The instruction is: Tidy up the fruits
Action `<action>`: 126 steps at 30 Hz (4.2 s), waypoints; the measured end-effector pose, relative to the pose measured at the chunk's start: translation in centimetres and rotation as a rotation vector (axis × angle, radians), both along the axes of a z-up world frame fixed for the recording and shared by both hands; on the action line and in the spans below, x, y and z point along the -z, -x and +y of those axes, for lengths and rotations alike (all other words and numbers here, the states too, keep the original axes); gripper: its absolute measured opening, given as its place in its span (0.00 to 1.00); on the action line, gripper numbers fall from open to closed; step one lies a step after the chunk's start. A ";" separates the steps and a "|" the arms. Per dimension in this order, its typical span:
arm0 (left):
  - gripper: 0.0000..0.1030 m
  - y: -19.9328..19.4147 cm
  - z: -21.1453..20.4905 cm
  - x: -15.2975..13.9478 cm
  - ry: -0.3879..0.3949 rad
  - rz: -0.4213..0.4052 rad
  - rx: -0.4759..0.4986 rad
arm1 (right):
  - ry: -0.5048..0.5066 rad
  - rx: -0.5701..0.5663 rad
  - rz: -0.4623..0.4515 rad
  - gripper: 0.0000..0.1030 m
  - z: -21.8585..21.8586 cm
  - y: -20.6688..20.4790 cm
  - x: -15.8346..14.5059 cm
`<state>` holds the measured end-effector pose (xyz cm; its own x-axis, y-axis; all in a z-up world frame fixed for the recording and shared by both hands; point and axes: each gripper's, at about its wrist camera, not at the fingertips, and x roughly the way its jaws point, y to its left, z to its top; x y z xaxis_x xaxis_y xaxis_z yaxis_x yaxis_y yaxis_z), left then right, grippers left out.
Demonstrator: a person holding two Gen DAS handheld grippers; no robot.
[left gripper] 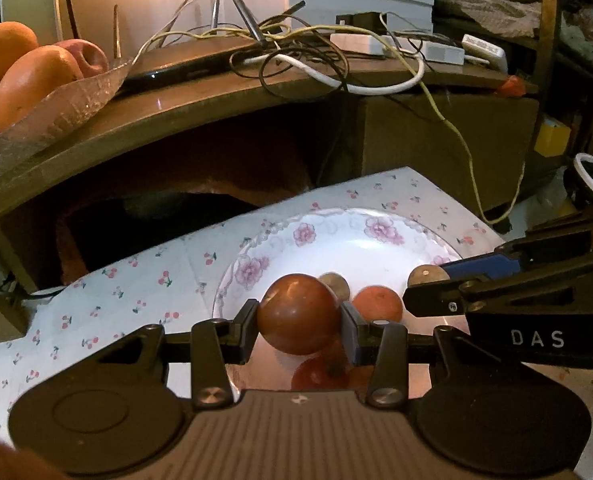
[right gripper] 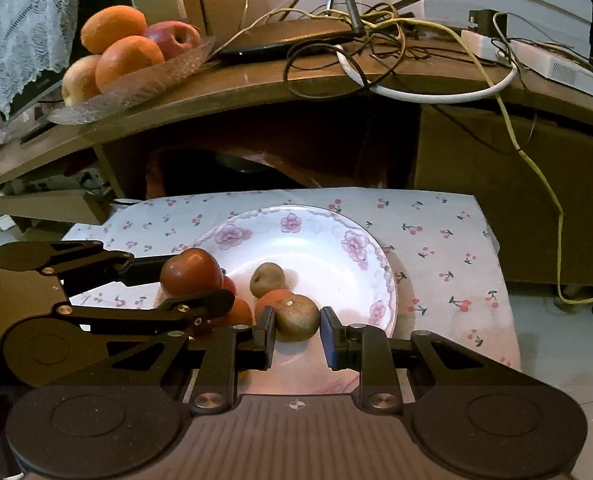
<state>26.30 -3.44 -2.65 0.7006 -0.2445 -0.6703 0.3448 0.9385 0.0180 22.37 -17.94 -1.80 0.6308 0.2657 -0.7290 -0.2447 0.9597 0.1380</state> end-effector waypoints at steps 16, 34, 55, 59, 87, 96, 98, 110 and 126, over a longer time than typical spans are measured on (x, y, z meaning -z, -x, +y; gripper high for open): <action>0.46 -2.5 -0.1 0.4 -0.020 -0.017 0.014 | -0.006 0.024 -0.012 0.28 -0.1 -2.7 1.0; 0.53 -1.4 0.7 -2.0 -0.013 -0.055 -0.016 | -0.030 0.063 -0.060 0.35 -1.2 -2.7 -0.1; 0.64 6.8 1.7 -4.9 0.040 -0.047 -0.084 | -0.085 0.100 -0.058 0.38 -2.0 3.8 -3.5; 0.66 8.4 1.6 -4.7 0.047 -0.027 -0.100 | -0.083 0.095 -0.068 0.39 -1.8 6.2 -3.9; 1.00 17.7 1.4 -4.1 -0.018 -0.036 -0.196 | -0.081 0.134 -0.028 0.43 -1.3 17.3 -3.1; 1.00 19.9 1.7 -3.7 -0.024 -0.016 -0.202 | -0.075 0.126 -0.026 0.44 -0.6 19.0 -3.1; 1.00 20.3 1.7 -3.6 -0.028 -0.011 -0.205 | -0.072 0.126 -0.026 0.44 -0.4 19.6 -3.1; 1.00 22.9 2.2 -3.5 -0.020 0.001 -0.206 | -0.055 0.111 -0.021 0.45 0.6 21.8 -2.9; 1.00 26.0 2.6 -3.2 -0.020 0.010 -0.210 | -0.041 0.108 -0.030 0.46 1.3 24.5 -2.7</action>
